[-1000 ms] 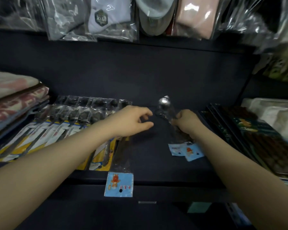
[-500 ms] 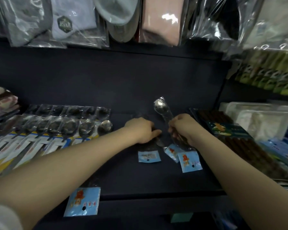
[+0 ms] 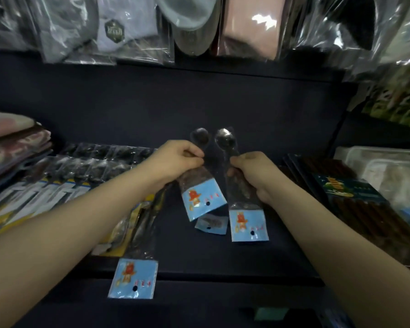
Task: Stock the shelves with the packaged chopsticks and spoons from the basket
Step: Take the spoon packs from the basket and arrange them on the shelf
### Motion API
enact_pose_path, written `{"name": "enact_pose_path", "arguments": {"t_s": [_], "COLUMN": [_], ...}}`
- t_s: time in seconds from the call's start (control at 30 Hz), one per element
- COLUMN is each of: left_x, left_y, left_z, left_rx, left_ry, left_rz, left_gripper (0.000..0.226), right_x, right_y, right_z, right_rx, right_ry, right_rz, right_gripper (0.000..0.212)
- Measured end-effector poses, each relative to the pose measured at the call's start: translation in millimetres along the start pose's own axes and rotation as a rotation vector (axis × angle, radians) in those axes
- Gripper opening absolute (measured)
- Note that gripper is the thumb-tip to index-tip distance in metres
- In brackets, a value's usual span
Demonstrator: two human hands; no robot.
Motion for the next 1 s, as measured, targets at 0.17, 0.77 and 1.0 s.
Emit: {"name": "enact_pose_path", "arguments": {"t_s": [0.17, 0.77, 1.0], "left_x": [19.9, 50.0, 50.4], "left_y": [-32.0, -55.9, -58.9], "left_z": [-41.5, -68.4, -70.0], "left_rx": [-0.055, -0.192, -0.112], "left_ry": [-0.027, -0.125, -0.150], "left_rz": [-0.062, -0.133, -0.189], "left_gripper": [0.028, 0.024, 0.035], "right_x": [-4.6, -8.8, -17.1], "right_y": [-2.0, 47.1, 66.6], "right_z": [38.2, 80.6, 93.4], "right_rx": [0.237, 0.087, 0.076], "right_ry": [-0.111, -0.219, -0.288], "right_rz": [0.075, 0.191, 0.192], "right_gripper": [0.033, 0.025, 0.020]}}
Point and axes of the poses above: each hand's wrist, its own y-axis towards the middle knuckle, its own z-axis out of the palm, x = y × z, the point moved 1 cm from there along y, towards the middle knuckle, and after that the axes turned 8 degrees about -z, right-handed, at the moved point
